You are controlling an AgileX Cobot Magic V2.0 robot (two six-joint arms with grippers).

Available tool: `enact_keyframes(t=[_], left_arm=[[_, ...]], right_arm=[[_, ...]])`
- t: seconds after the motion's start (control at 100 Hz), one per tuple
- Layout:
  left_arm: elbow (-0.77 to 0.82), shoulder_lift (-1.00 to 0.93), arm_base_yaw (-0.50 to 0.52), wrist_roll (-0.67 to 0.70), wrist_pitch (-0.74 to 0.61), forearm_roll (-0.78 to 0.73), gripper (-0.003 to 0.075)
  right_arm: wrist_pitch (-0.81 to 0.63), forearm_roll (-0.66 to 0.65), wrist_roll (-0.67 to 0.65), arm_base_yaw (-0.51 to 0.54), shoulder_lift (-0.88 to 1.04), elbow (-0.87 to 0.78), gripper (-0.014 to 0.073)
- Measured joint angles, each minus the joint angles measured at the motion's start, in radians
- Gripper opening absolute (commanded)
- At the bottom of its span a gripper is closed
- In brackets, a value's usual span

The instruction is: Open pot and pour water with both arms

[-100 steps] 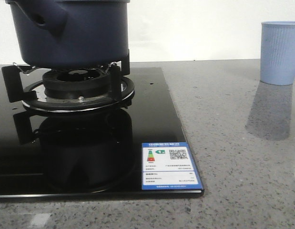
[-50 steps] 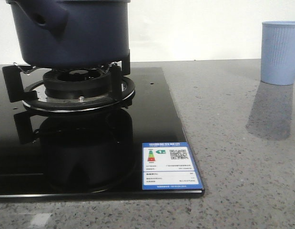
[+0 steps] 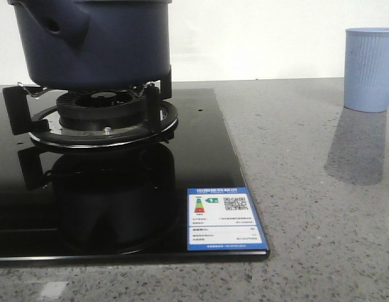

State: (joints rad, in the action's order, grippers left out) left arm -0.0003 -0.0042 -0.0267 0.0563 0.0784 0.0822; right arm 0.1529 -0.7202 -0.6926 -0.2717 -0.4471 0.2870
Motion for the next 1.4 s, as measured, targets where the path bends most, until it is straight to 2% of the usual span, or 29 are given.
enact_keyframes(t=[0.29, 0.35, 0.4, 0.55, 0.66, 0.79, 0.96, 1.18, 1.4], left_arm=[[0.000, 0.000, 0.000, 0.000, 0.000, 0.000, -0.0019], [0.000, 0.000, 0.000, 0.000, 0.000, 0.000, -0.0019], [0.000, 0.000, 0.000, 0.000, 0.000, 0.000, -0.0019], [0.000, 0.000, 0.000, 0.000, 0.000, 0.000, -0.0019], [0.000, 0.000, 0.000, 0.000, 0.000, 0.000, -0.0019], [0.000, 0.000, 0.000, 0.000, 0.000, 0.000, -0.0019], [0.000, 0.000, 0.000, 0.000, 0.000, 0.000, -0.0019], [0.000, 0.000, 0.000, 0.000, 0.000, 0.000, -0.0019], [0.000, 0.000, 0.000, 0.000, 0.001, 0.000, -0.0019]], right_arm=[[0.000, -0.001, 0.000, 0.000, 0.000, 0.000, -0.0056], [0.002, 0.039, 0.022, 0.000, 0.000, 0.000, -0.0056], [0.005, 0.117, 0.100, 0.000, 0.000, -0.002, -0.0056], [-0.050, 0.464, 0.510, 0.006, 0.000, -0.039, -0.0056], [-0.114, 0.596, 0.631, 0.043, 0.026, -0.095, -0.0056], [-0.153, 0.665, 0.662, 0.107, 0.130, -0.178, -0.0056], [-0.164, 0.686, 0.666, 0.199, 0.270, -0.297, -0.0056], [-0.079, 0.690, 0.654, 0.242, 0.440, -0.298, -0.0056], [-0.037, 0.691, 0.648, 0.254, 0.455, -0.298, -0.0056]])
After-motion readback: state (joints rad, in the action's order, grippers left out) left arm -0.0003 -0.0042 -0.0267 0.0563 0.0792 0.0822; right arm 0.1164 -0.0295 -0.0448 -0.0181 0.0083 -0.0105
